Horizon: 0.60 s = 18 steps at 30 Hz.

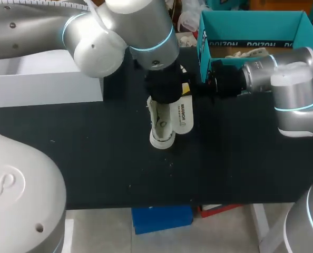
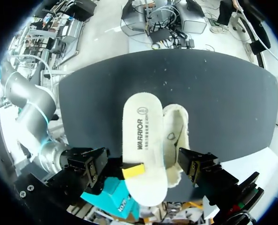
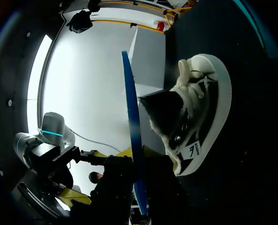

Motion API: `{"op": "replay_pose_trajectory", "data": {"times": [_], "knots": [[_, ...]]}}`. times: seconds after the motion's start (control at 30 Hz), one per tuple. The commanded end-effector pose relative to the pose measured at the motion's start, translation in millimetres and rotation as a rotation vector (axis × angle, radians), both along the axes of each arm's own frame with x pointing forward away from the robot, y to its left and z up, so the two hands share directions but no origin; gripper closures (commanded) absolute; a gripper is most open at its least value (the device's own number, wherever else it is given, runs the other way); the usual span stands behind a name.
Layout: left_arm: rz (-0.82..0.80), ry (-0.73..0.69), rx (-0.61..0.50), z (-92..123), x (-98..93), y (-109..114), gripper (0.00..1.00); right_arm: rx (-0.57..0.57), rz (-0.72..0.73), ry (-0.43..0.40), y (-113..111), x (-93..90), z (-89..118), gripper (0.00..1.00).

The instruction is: Take the shoe out of the shoebox, open the shoe tongue, remove and reinsert the insole, then place the shoe into the shoebox

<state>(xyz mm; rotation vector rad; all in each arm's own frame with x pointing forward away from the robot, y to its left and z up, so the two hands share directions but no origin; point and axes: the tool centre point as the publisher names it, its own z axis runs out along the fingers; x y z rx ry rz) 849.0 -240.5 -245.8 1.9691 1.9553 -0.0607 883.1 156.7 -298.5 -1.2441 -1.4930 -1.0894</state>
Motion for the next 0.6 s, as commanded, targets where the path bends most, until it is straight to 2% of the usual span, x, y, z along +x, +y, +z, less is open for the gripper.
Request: {"op": "replay_pose_trajectory", "data": {"times": [0.03, 0.6], "knots": [[-0.002, 0.003, 0.009, 2, 22.0, -2, 0.00, -0.002, 0.000, 0.001, 1, 0.5, 0, 1.00], [0.023, -0.012, 0.044, 7, 100.4, 11, 0.00, -0.002, 0.000, 0.001, 1, 0.5, 0, 1.00]]}}
